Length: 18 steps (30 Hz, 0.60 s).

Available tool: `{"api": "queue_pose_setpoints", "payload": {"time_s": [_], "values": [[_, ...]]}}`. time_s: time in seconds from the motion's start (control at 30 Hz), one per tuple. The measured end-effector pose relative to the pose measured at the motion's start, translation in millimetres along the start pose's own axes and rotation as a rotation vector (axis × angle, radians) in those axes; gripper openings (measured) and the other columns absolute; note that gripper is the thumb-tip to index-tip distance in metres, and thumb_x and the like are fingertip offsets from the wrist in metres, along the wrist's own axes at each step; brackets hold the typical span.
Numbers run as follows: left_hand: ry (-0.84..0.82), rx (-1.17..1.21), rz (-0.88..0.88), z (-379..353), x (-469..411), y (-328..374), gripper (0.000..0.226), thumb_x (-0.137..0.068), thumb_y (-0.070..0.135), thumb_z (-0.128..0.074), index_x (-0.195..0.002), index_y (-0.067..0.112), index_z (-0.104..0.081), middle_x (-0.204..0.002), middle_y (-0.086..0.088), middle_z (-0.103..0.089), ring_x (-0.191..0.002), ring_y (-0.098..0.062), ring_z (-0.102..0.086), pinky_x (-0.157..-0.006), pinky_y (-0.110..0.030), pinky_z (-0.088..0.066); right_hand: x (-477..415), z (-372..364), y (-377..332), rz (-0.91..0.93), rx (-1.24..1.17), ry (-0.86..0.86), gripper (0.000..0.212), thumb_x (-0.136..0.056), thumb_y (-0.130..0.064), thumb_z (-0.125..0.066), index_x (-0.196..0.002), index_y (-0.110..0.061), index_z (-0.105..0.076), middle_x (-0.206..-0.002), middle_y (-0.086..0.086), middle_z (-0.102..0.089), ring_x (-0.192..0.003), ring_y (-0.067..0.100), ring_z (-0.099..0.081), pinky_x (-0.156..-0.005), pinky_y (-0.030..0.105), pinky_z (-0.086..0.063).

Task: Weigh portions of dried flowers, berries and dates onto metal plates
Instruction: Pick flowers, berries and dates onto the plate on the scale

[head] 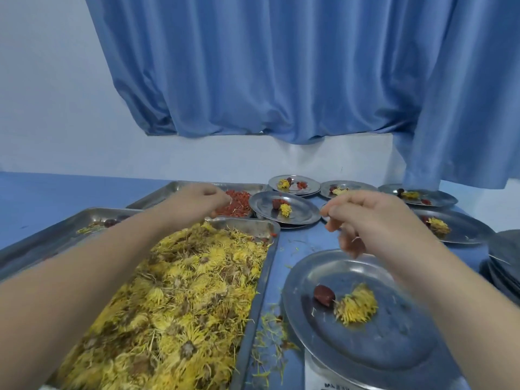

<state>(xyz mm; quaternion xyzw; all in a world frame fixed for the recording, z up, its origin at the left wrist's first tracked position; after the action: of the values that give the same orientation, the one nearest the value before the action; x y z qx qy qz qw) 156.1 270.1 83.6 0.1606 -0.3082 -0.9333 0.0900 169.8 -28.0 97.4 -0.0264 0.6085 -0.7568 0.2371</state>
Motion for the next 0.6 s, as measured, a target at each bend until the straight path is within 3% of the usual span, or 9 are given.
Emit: {"api": "queue_pose_setpoints", "payload": {"time_s": [0.07,0.17,0.3,0.43,0.5,0.6], "values": [[0.016,0.078,0.066,7,-14,-19,0.027,-0.088,0.053,-0.056,-0.086,0.030,-0.071,-0.076,0.006,-0.068,-0.067,-0.015,-0.058,-0.065,-0.033,-0.045,-15,6,1,0.005,0.146,-0.013,0.018,-0.085,-0.020,-0.060,-0.072,-0.024,-0.072,-0.064,-0.007,-0.068,-0.045,0.010,-0.057,-0.046,0.026,-0.046],[0.040,-0.039,0.071,7,-40,-30,0.028,-0.092,0.047,-0.055,-0.080,0.025,-0.067,-0.076,0.003,-0.064,-0.071,-0.017,-0.058,-0.066,-0.032,-0.045,-31,19,13,-0.004,0.280,0.006,0.019,-0.086,-0.024,-0.058,-0.072,-0.029,-0.070,-0.068,-0.006,-0.070,-0.047,0.007,-0.059,-0.051,0.028,-0.049],[-0.020,-0.193,0.108,-15,-79,-34,0.030,-0.097,0.037,-0.052,-0.072,0.020,-0.058,-0.076,0.002,-0.058,-0.072,-0.016,-0.052,-0.069,-0.032,-0.041,-42,34,32,-0.012,0.263,0.032,0.020,-0.086,-0.021,-0.060,-0.071,-0.031,-0.070,-0.067,-0.008,-0.069,-0.045,0.006,-0.058,-0.051,0.029,-0.048],[-0.111,-0.353,0.168,-57,-114,-43,0.017,-0.097,0.024,-0.046,-0.084,0.017,-0.052,-0.088,-0.008,-0.054,-0.079,-0.020,-0.046,-0.068,-0.032,-0.039,-48,43,38,0.027,0.285,0.047,0.019,-0.084,-0.026,-0.059,-0.072,-0.038,-0.068,-0.068,-0.015,-0.069,-0.047,0.005,-0.060,-0.053,0.029,-0.052],[-0.175,-0.485,0.175,-74,-128,-48,0.017,-0.097,0.020,-0.044,-0.085,0.018,-0.056,-0.096,-0.013,-0.063,-0.086,-0.023,-0.057,-0.080,-0.036,-0.048,-50,45,40,0.039,0.284,0.042,0.019,-0.085,-0.028,-0.059,-0.072,-0.039,-0.067,-0.068,-0.015,-0.069,-0.048,0.005,-0.061,-0.052,0.027,-0.051],[-0.223,-0.577,0.222,-88,-143,-59,0.019,-0.093,0.011,-0.046,-0.092,0.020,-0.063,-0.107,-0.010,-0.065,-0.100,-0.024,-0.060,-0.092,-0.036,-0.046,-54,48,45,0.033,0.262,0.035,0.019,-0.085,-0.026,-0.059,-0.072,-0.037,-0.068,-0.068,-0.013,-0.069,-0.049,0.006,-0.061,-0.052,0.027,-0.050]]}}
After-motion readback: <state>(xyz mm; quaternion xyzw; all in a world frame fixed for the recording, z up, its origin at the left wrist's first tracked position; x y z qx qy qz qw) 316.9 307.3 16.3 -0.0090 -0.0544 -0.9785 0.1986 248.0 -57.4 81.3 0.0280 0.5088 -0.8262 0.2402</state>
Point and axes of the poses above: each hand's wrist, its own x-axis away from the middle knuckle, its own z-axis out of the back of the hand, y = z × x, the point moved 8 cm from there along -x, towards the middle knuckle
